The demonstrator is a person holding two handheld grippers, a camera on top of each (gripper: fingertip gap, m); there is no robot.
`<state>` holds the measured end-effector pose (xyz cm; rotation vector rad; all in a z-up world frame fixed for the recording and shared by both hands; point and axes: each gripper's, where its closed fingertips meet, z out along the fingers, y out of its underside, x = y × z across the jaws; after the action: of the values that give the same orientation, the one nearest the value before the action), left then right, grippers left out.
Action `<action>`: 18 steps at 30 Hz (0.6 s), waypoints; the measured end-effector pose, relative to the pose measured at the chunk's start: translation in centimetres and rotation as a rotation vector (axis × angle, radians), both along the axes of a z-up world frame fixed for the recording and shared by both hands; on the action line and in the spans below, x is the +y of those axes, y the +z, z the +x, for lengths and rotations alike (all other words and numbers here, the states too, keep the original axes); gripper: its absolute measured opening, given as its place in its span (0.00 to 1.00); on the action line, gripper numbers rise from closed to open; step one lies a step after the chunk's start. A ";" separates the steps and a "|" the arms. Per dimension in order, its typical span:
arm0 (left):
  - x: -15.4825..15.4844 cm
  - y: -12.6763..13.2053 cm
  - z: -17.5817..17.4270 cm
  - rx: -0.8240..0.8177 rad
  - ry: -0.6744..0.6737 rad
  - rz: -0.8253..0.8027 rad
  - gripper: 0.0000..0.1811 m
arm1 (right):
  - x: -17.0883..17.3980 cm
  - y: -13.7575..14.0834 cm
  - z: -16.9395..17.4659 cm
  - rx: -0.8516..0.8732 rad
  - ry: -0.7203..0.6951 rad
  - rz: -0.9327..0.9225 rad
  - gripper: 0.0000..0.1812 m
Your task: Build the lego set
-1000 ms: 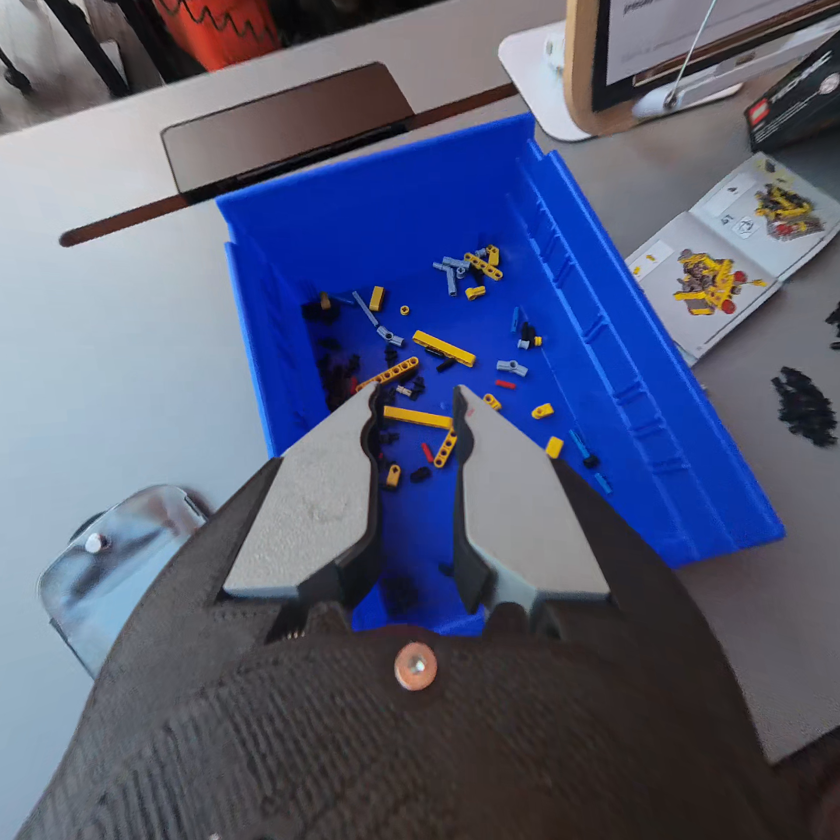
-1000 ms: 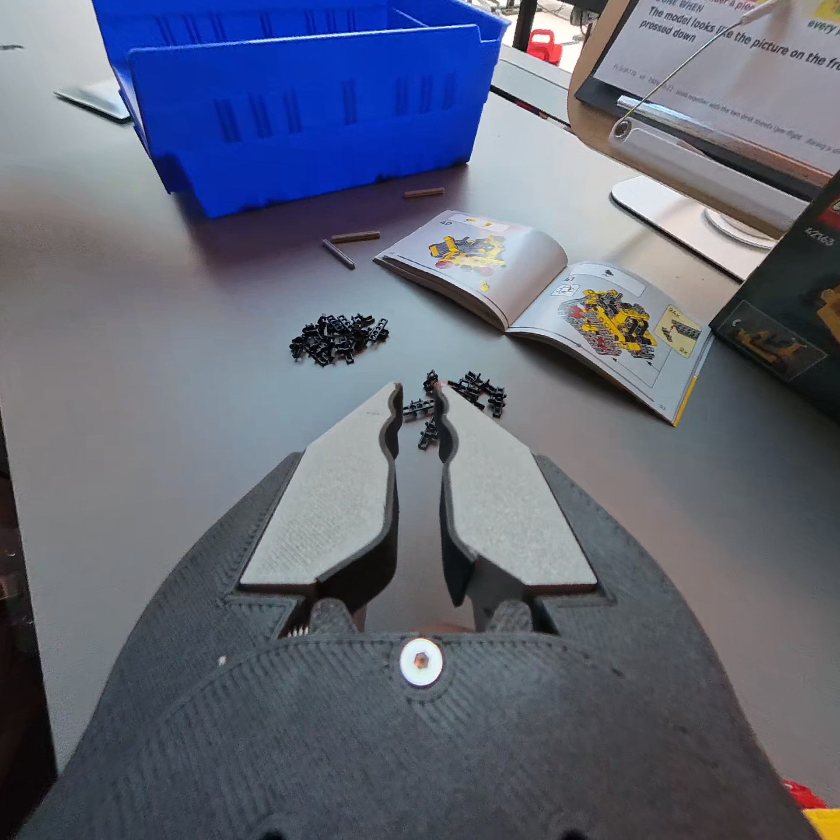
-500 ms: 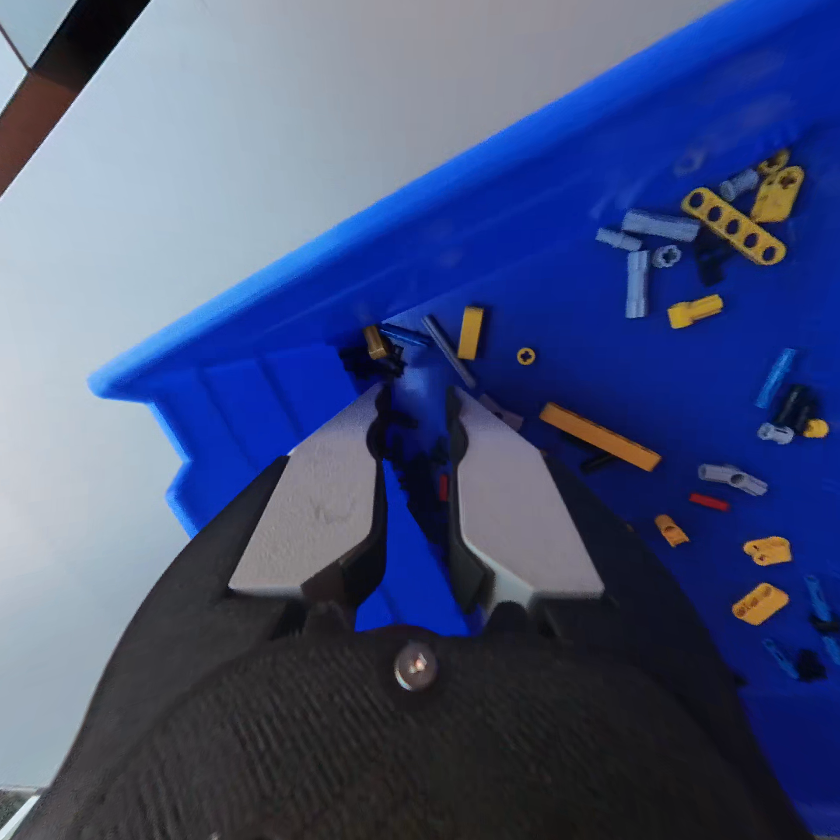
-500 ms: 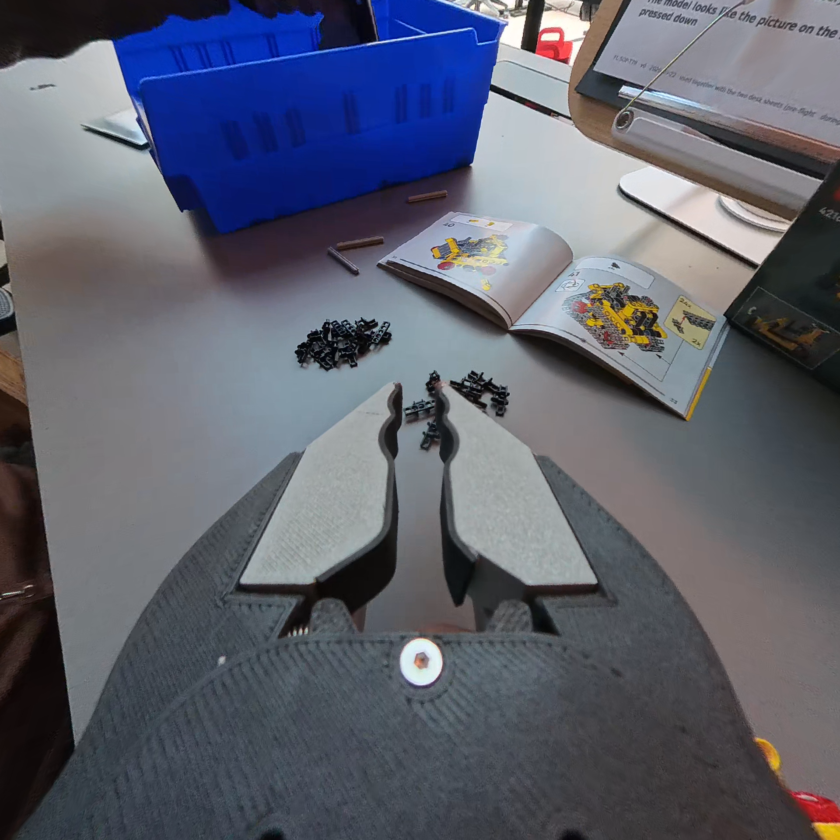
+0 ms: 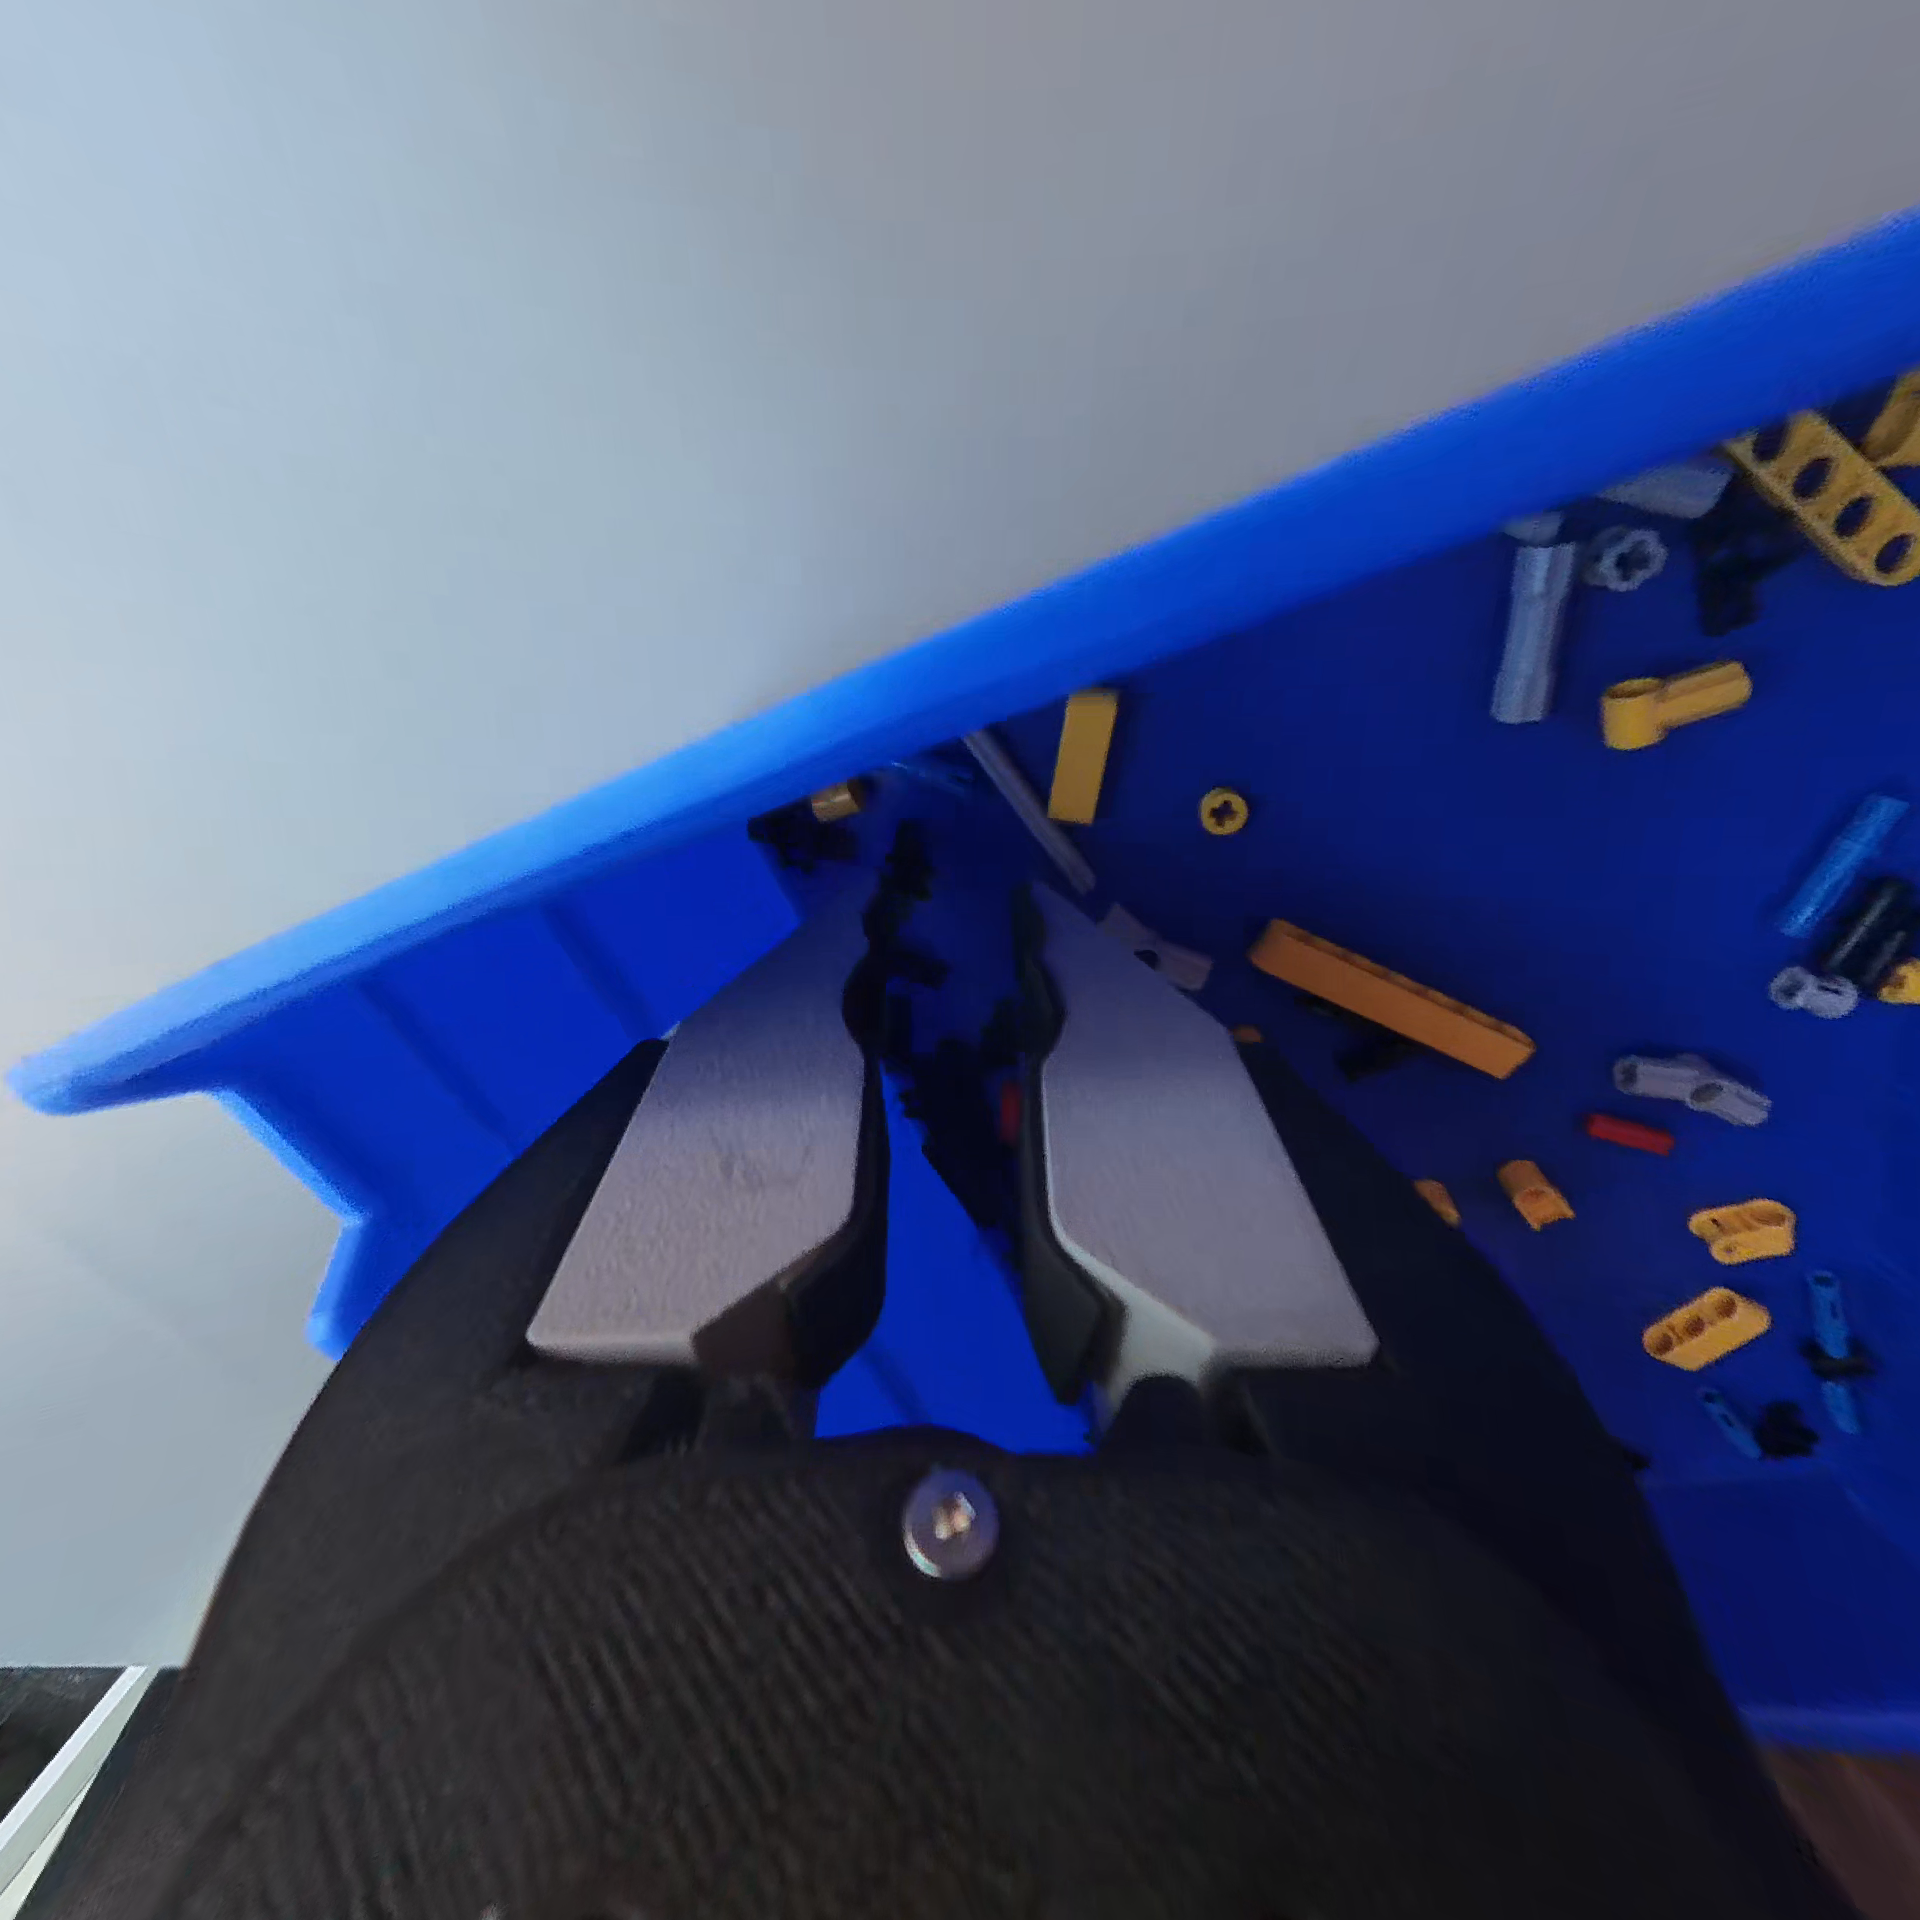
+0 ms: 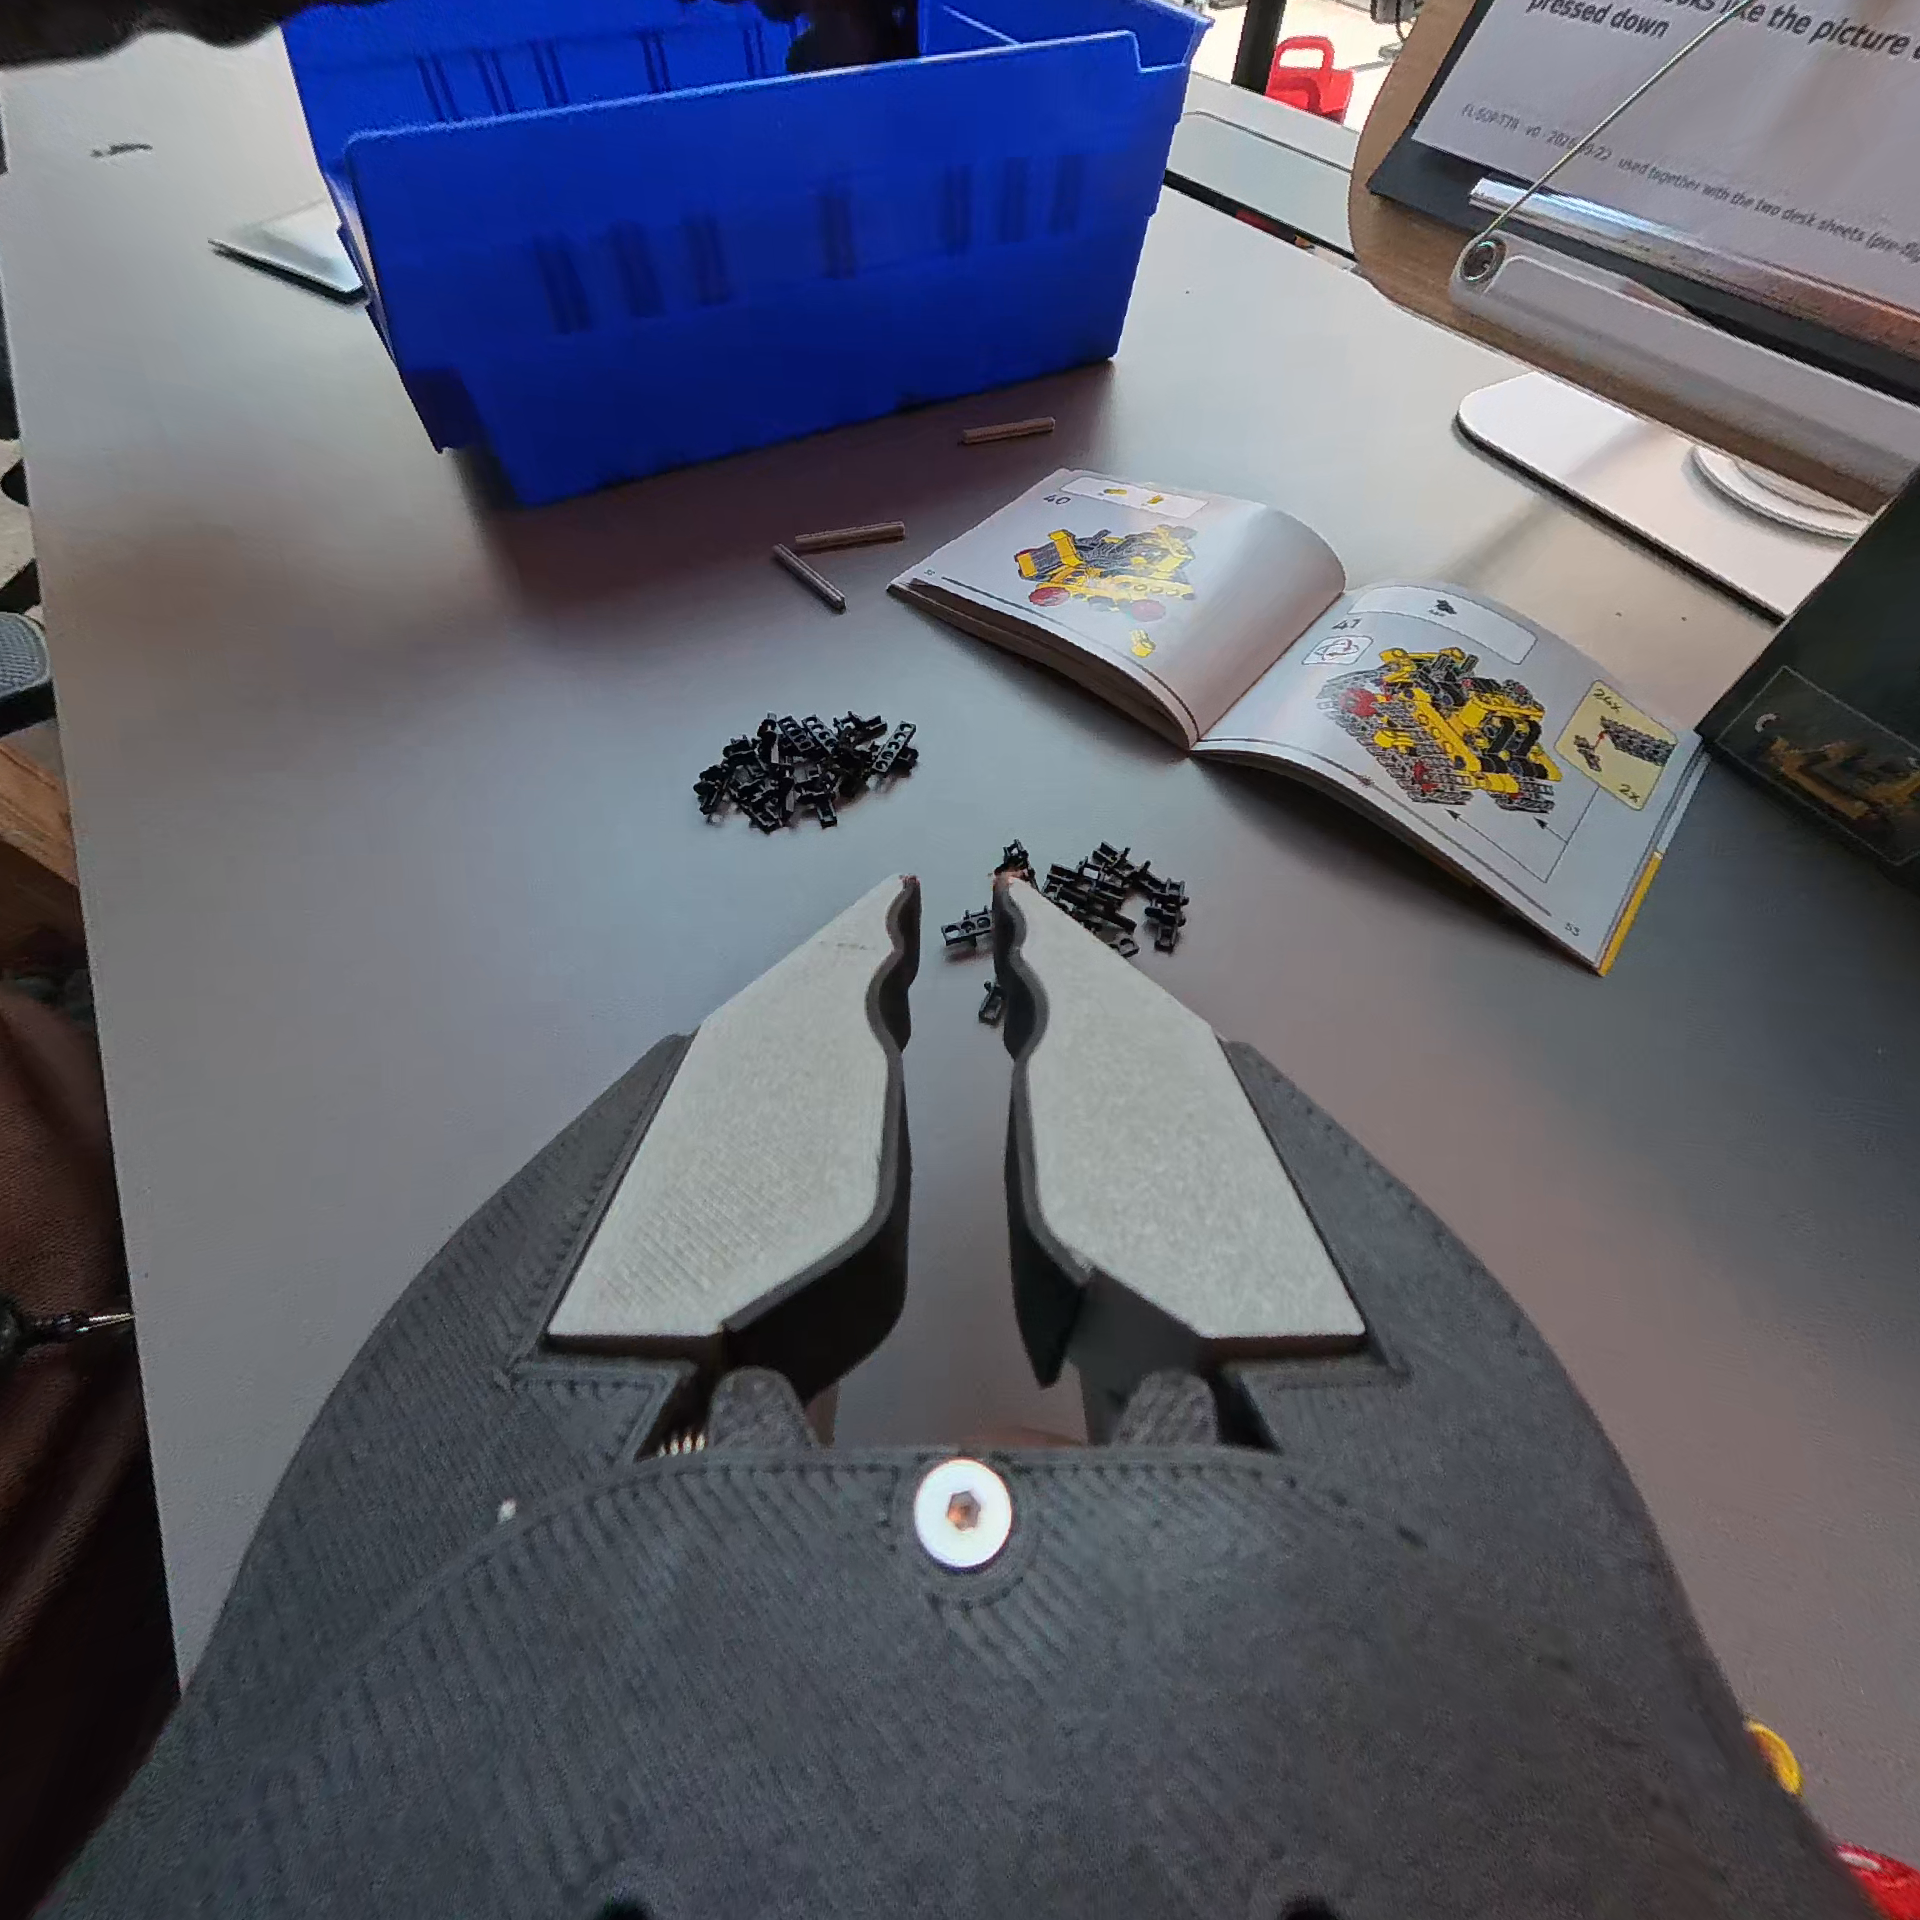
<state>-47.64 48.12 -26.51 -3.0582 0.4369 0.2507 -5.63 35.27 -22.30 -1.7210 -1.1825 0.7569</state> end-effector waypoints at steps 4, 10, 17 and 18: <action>-0.6 0.0 0.9 -0.031 -0.028 -0.015 0.07 | -0.1 -0.1 0.0 -0.006 0.002 0.004 0.05; -0.5 0.0 0.6 -0.033 -0.031 0.003 0.04 | -0.2 -0.1 -0.1 -0.014 0.005 0.013 0.05; -0.4 -0.1 0.4 -0.032 -0.043 0.035 0.01 | -0.3 -0.3 -0.2 -0.028 0.010 0.022 0.05; -0.5 -0.1 0.4 -0.006 -0.064 0.043 0.01 | -0.3 -0.3 -0.2 -0.029 0.011 0.027 0.05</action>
<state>-47.25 47.66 -26.57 -2.9962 0.5202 0.2450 -5.83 34.97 -22.56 -1.7101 -1.2173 0.7210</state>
